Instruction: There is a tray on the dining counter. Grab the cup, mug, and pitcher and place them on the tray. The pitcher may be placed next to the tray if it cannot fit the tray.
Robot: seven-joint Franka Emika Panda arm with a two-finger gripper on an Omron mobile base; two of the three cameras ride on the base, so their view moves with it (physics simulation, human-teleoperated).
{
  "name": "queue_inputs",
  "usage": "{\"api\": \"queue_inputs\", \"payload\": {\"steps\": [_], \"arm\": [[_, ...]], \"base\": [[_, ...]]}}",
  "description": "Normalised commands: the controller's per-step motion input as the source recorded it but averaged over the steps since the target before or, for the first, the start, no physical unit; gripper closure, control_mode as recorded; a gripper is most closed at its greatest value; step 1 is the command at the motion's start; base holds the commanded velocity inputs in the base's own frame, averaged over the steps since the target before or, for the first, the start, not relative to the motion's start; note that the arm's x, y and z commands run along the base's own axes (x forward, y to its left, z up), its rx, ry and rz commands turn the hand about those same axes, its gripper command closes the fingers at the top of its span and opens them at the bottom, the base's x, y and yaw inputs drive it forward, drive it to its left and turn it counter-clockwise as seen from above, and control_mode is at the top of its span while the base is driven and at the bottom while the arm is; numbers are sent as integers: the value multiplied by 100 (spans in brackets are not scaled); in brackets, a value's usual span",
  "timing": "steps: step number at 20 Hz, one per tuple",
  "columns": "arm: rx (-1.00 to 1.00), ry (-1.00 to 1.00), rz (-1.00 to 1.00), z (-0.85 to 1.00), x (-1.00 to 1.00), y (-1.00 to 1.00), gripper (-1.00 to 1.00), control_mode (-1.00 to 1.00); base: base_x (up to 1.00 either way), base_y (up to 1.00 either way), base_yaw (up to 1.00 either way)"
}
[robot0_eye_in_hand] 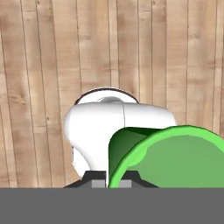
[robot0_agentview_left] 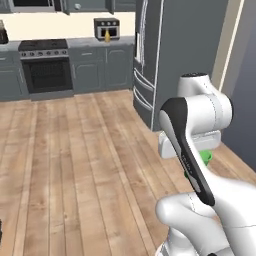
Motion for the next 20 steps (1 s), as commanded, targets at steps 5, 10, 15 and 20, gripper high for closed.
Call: {"api": "queue_inputs", "payload": {"steps": [5, 10, 15, 20], "arm": [[0, 0, 0, 0, 0, 0, 100, 100], [0, 0, 0, 0, 0, 0, 100, 100], [0, 0, 0, 0, 0, 0, 100, 100], [0, 0, 0, 0, 0, 0, 100, 100]], "base": [[-100, 0, 5], [-100, 0, 0], [-100, 60, 0], [-100, 100, -4]]}}
